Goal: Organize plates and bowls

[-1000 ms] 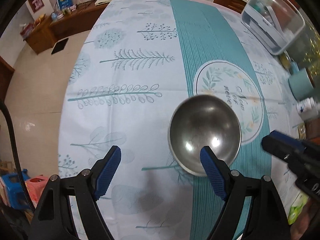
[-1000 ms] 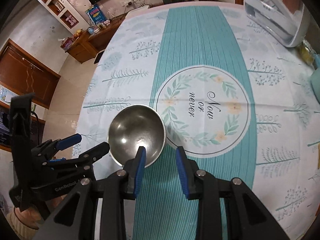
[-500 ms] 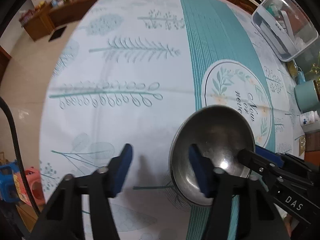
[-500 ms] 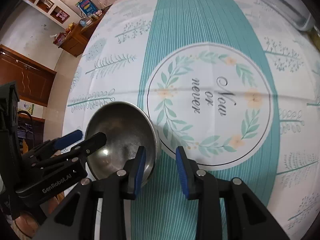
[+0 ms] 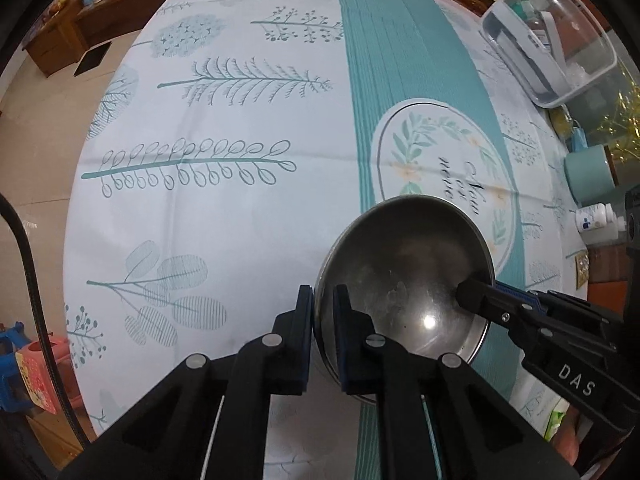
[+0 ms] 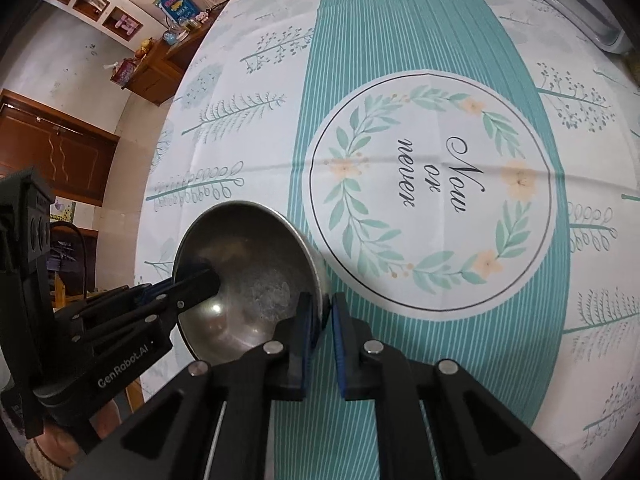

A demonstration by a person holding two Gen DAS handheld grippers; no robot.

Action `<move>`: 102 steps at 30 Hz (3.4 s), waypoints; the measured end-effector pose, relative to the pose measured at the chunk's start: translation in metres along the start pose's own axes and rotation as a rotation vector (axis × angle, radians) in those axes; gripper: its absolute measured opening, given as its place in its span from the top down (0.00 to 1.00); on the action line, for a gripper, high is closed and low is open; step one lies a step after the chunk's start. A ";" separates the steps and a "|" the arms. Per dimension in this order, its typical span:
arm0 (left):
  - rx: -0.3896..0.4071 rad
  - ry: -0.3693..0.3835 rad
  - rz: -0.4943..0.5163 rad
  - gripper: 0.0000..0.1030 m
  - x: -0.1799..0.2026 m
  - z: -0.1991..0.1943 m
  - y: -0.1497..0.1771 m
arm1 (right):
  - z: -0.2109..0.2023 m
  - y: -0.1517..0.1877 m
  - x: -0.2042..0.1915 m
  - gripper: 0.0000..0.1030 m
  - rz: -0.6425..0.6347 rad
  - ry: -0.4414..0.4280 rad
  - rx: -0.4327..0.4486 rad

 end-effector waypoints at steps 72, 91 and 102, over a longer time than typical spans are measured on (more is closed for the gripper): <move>-0.023 -0.004 0.240 0.64 -0.023 -0.100 0.324 | -0.054 0.307 -0.070 0.85 -0.140 0.065 -0.054; 0.141 -0.049 0.222 0.33 -0.035 -0.147 0.304 | -0.079 0.298 -0.077 0.72 -0.204 0.081 0.012; 0.161 0.078 0.147 0.17 -0.030 -0.148 0.309 | -0.083 0.304 -0.080 0.64 -0.229 0.037 0.062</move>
Point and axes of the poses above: each gripper's, at about its wrist camera, not at the fingertips, and z roughly the way its jaws point, x to its right, y to its underside, the point moved 9 cm from there along z, roughly the way its jaws point, and after that the axes turned 11 degrees about -y, right-handed, at the moved point
